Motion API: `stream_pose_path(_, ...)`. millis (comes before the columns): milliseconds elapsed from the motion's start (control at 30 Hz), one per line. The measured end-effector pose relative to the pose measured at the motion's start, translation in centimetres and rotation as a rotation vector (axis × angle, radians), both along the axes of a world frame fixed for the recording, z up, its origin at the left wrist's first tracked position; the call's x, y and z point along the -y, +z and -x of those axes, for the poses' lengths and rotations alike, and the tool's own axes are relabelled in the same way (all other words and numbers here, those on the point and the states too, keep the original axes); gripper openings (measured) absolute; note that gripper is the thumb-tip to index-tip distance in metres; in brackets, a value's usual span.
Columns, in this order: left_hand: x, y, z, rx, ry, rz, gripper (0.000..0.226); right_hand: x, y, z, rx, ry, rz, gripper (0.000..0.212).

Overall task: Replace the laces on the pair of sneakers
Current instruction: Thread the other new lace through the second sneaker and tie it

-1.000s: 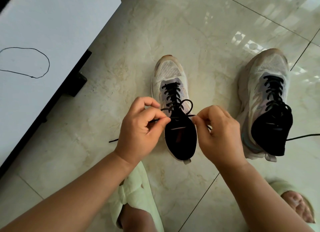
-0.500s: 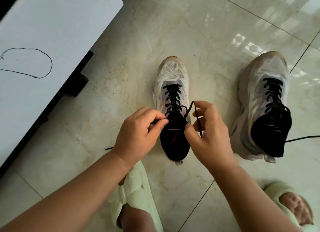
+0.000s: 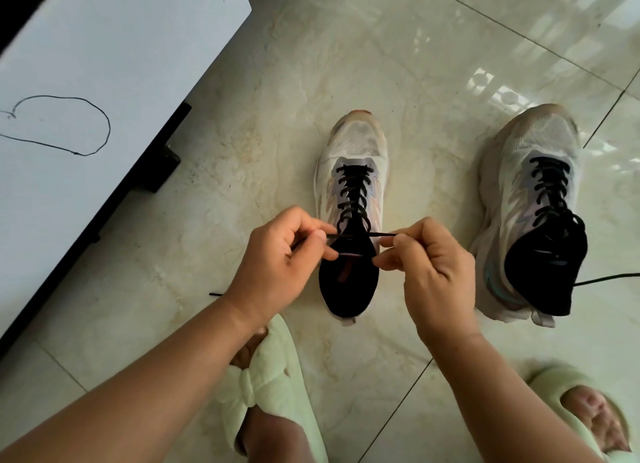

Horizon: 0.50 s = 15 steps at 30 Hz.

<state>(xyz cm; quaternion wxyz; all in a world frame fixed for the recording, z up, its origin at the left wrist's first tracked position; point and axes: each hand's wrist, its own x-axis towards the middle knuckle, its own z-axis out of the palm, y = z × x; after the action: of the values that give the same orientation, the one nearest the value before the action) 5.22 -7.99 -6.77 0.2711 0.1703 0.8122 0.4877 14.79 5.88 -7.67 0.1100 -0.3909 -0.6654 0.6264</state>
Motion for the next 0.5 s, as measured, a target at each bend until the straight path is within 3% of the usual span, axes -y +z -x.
stream_pose_path(100,0.1,0.0,0.2,0.137,0.062,-0.056,0.016,0.4,0.0,-0.2,-0.006,-0.092,0.127,0.022)
stream_pose_path(267,0.3,-0.1,0.7,0.187,0.199,-0.059,0.023,0.0,0.4,-0.1,0.031,-0.092,0.026,0.019)
stream_pose_path(367,0.8,0.7,1.1,0.062,0.124,-0.048,0.023,-0.4,1.2,0.0,-0.034,-0.029,-0.119,0.019)
stream_pose_path(500,-1.1,2.5,0.6,0.240,-0.082,-0.213,0.018,0.4,3.1,1.2,-0.148,0.229,-0.276,0.009)
